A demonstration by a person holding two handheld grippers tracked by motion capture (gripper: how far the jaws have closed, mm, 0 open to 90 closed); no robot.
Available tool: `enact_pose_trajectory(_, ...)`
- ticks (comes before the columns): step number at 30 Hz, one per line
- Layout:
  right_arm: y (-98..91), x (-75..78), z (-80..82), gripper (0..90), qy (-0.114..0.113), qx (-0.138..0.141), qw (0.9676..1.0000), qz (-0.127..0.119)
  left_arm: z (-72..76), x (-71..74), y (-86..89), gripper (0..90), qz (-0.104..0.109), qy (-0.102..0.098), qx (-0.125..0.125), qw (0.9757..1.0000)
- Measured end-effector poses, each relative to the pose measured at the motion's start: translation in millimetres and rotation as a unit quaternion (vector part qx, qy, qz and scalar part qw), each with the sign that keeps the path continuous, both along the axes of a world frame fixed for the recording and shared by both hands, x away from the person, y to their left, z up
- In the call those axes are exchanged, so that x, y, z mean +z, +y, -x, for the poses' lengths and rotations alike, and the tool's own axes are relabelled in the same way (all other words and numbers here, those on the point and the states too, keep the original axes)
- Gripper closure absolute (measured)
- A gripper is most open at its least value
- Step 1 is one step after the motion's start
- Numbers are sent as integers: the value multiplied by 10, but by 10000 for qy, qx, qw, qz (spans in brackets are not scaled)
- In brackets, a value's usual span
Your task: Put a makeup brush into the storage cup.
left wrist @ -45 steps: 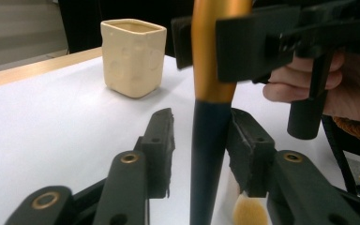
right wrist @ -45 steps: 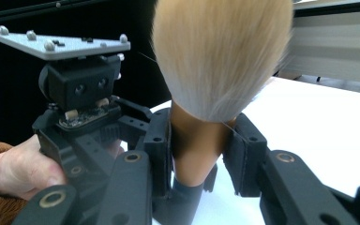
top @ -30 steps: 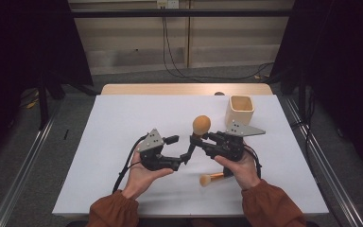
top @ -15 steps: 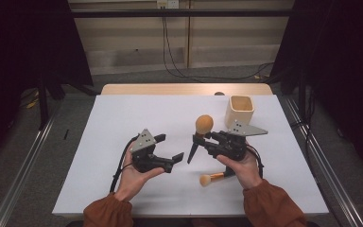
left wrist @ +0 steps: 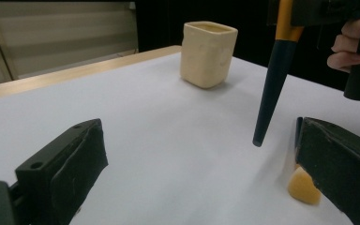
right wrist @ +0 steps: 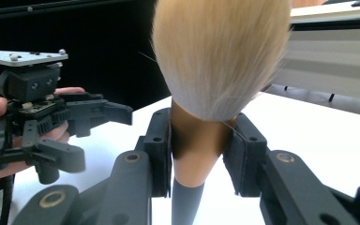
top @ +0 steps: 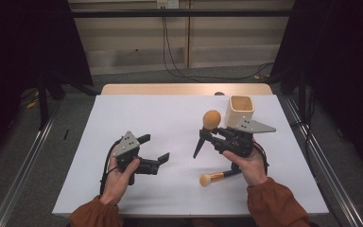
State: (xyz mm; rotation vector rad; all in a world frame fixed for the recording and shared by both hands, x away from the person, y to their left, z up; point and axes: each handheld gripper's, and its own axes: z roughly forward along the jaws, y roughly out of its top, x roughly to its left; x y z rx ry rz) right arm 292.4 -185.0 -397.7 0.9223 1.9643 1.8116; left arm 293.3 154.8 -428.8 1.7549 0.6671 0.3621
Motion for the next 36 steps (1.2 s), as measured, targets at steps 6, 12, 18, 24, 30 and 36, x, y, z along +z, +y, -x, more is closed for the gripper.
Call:
enact_pose_trajectory(6, -112, 45, -32, 653, -47, -171, 9998, -25, 42, -6, 149, 22, -84, -179, 264, 9995)
enact_pose_trajectory(12, -238, 97, -58, 653, -60, -326, 9994, 22, 69, -37, 300, 21, -127, -188, 429, 9988)
enact_pose_trajectory(18, -373, 174, -101, 654, -122, -501, 9986, 115, 114, -122, 431, 19, -264, -34, 464, 9986)
enact_pose_trajectory(24, -504, 218, -150, 653, -134, -740, 9970, 207, 187, -142, 542, 19, -155, 9, 520, 9985)
enact_pose_trajectory(30, -574, 260, -177, 653, -183, -859, 9958, 240, 246, -182, 668, 20, -73, 81, 759, 9971)
enact_pose_trajectory(36, -643, 300, -219, 653, -202, -976, 9947, 242, 299, -247, 804, 20, 25, 111, 995, 9950)
